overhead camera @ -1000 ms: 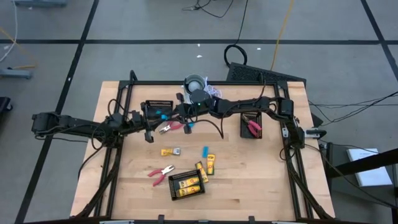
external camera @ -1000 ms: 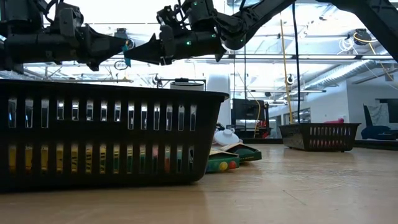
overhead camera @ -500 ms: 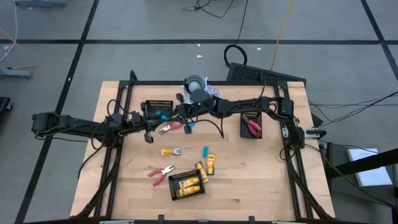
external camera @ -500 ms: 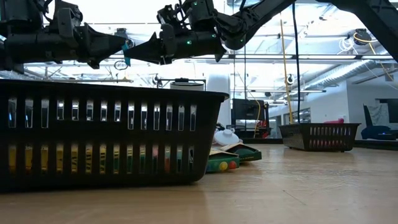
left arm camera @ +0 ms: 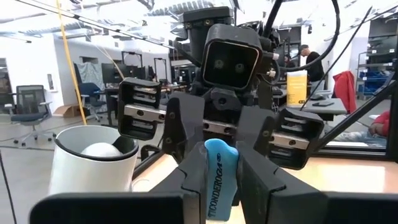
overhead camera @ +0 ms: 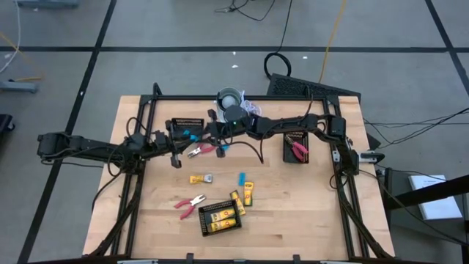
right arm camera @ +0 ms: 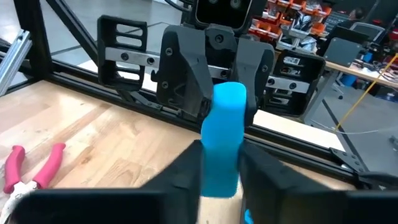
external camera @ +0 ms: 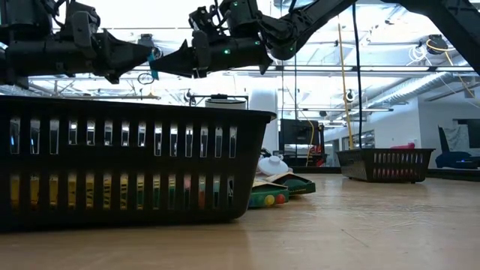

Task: Pick & Place School Supplies
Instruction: Put the blue eraser into the top black bin

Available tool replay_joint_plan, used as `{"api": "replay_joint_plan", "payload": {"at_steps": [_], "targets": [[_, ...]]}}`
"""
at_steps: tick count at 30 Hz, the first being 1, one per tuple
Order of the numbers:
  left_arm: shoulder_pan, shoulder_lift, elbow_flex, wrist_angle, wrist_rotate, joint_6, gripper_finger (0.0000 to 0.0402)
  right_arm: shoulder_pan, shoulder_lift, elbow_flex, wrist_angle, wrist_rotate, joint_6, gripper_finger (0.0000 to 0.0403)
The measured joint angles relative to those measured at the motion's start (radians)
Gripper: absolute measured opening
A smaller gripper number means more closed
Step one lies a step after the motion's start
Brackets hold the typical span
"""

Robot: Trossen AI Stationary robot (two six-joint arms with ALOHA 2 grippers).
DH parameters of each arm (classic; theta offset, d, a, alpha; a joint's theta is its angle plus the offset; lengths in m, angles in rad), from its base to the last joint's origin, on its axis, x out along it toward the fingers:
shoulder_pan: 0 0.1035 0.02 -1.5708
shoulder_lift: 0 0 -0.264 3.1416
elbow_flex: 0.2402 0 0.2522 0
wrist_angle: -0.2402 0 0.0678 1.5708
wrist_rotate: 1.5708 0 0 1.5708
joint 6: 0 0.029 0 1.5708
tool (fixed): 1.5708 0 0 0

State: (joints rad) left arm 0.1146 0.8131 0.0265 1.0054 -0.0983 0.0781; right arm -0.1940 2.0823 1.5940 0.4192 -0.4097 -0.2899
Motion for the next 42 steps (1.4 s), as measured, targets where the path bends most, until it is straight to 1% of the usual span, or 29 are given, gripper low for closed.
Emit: {"api": "replay_joint_plan", "payload": {"at_steps": [4,6,8,10,13,16,20,22,24,27,30,32,34,37,40,42], "targets": [[0.001,0.001,0.0,-0.018,-0.011,0.001,0.0055,0.001,0.0,0.0,-0.005,0.052,0.016,0.0193],[0.0,0.001,0.0,-0.018,-0.011,0.001,0.0055,0.0,0.0,0.0,-0.02,0.067,0.02,0.0238],[0.0,0.001,0.0,-0.027,-0.019,0.002,0.0055,-0.002,0.0,0.0,-0.031,0.075,0.022,0.0267],[0.0,0.001,0.0,-0.039,-0.039,0.008,0.0055,-0.002,0.0,0.0,-0.033,0.1,0.027,0.028],[0.003,0.001,0.0,-0.068,-0.085,0.028,0.0055,-0.003,0.0,0.0,-0.071,0.099,0.015,0.0282],[0.025,0.001,0.0,-0.103,-0.112,0.033,0.0055,-0.003,-0.018,-0.002,-0.136,0.095,0.004,0.0274],[0.074,0.0,0.0,-0.159,-0.121,0.033,0.0055,0.004,-0.045,0.001,-0.183,0.096,-0.02,0.0265],[0.099,0.0,0.0,-0.186,-0.121,0.03,0.0055,0.012,-0.077,-0.012,-0.246,0.096,-0.027,0.0263],[0.123,0.0,0.0,-0.223,-0.121,0.024,0.0055,0.026,-0.088,-0.014,-0.237,0.106,-0.045,0.0262],[0.154,-0.003,0.0,-0.291,-0.131,0.008,0.0054,0.044,-0.159,-0.059,-0.325,0.134,-0.065,0.0262],[0.186,-0.003,0.0,-0.35,-0.14,-0.01,0.0054,0.061,-0.183,-0.091,-0.342,0.2,-0.085,0.0262],[0.205,-0.003,0.0,-0.368,-0.143,-0.012,0.0054,0.068,-0.222,-0.139,-0.42,0.225,-0.086,0.0262],[0.228,-0.003,0.0,-0.401,-0.156,-0.014,0.0054,0.073,-0.225,-0.166,-0.388,0.25,-0.085,0.0262],[0.262,-0.002,0.0,-0.444,-0.165,-0.026,0.0054,0.073,-0.232,-0.213,-0.424,0.252,-0.054,0.0262],[0.288,-0.002,0.0,-0.466,-0.145,-0.036,0.0054,0.072,-0.233,-0.247,-0.467,0.257,-0.048,0.0262],[0.312,-0.002,0.0,-0.502,-0.143,-0.039,0.0054,0.072,-0.232,-0.259,-0.447,0.259,-0.045,0.0262]]}}
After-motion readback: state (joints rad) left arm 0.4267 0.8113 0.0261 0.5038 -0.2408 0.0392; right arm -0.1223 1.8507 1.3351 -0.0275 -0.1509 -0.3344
